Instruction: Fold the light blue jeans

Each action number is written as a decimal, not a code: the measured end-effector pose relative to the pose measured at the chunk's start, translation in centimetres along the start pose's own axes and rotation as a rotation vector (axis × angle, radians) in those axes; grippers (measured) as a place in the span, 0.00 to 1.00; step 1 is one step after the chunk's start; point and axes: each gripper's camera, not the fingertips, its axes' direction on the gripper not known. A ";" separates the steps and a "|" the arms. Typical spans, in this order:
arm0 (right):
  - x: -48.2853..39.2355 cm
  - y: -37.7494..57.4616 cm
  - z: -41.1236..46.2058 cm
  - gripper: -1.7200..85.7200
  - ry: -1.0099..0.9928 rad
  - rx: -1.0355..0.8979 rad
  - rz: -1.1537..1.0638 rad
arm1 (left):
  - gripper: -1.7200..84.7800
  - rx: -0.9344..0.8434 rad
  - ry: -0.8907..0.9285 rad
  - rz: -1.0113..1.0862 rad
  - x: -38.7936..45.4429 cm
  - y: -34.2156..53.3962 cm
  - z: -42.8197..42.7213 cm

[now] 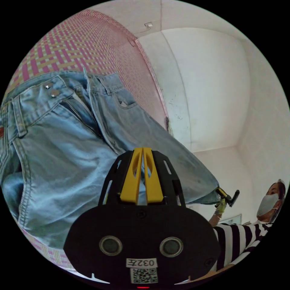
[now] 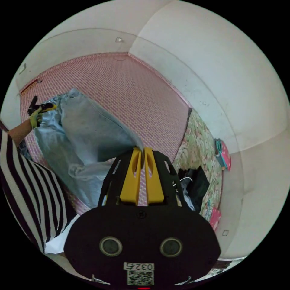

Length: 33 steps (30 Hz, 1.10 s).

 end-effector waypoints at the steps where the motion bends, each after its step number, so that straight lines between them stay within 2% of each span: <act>1: 2.1 -0.9 3.6 0.04 -0.031 -0.063 0.035 | 0.01 -0.001 -0.001 -0.006 0.1 -0.9 0.9; 4: 8.3 -1.6 16.2 0.15 -0.084 -0.339 0.235 | 0.01 -0.012 -0.031 -0.001 0.9 -3.4 3.5; 5: 10.2 -0.9 20.1 0.16 -0.131 -0.429 0.321 | 0.01 -0.032 -0.065 0.006 1.3 -4.5 4.6; 8: 11.8 1.6 23.5 0.16 -0.183 -0.376 0.515 | 0.01 -0.075 -0.132 0.036 2.6 -7.2 6.9; 10: 11.1 2.8 24.1 0.14 -0.137 -0.344 0.556 | 0.01 -0.091 -0.178 0.048 3.2 -8.7 7.9; 12: 10.7 4.2 25.0 0.11 -0.213 -0.300 0.593 | 0.01 -0.104 -0.203 0.054 3.5 -10.2 8.9; 16: 15.0 7.3 27.6 0.10 -0.521 -0.220 0.822 | 0.01 -0.172 -0.268 0.037 3.5 -13.8 11.8; 18: 16.6 6.6 27.8 0.10 -0.564 -0.199 0.828 | 0.01 -0.251 -0.307 0.001 3.0 -15.3 13.9; 20: 18.8 5.8 28.8 0.07 -0.790 -0.175 0.865 | 0.01 -0.285 -0.400 -0.004 2.8 -16.5 15.7; 22: 19.8 5.1 29.7 0.06 -0.889 -0.271 0.830 | 0.01 -0.279 -0.409 0.013 2.9 -17.4 16.1; 23: 20.0 4.4 28.2 0.06 -0.623 -0.343 0.777 | 0.01 -0.273 -0.416 0.014 2.9 -18.1 16.2; 24: 20.0 4.2 27.3 0.06 -0.481 -0.355 0.769 | 0.01 -0.268 -0.426 0.014 3.0 -18.4 16.3; 25: 19.7 4.2 25.4 0.04 -0.278 -0.312 0.769 | 0.01 -0.259 -0.454 0.022 3.2 -19.1 16.3; 26: 19.2 4.6 24.0 0.02 -0.195 -0.251 0.760 | 0.01 -0.246 -0.485 0.031 3.3 -19.8 16.2; 28: 18.0 5.8 23.0 0.02 -0.204 -0.212 0.744 | 0.01 -0.205 -0.525 0.010 3.3 -20.7 15.9; 31: 14.3 7.7 22.2 0.04 -0.322 -0.114 0.622 | 0.01 -0.148 -0.533 -0.056 2.5 -21.7 15.4; 33: 11.6 8.5 23.1 0.08 -0.385 -0.154 0.522 | 0.01 -0.153 -0.491 -0.089 1.8 -21.9 15.1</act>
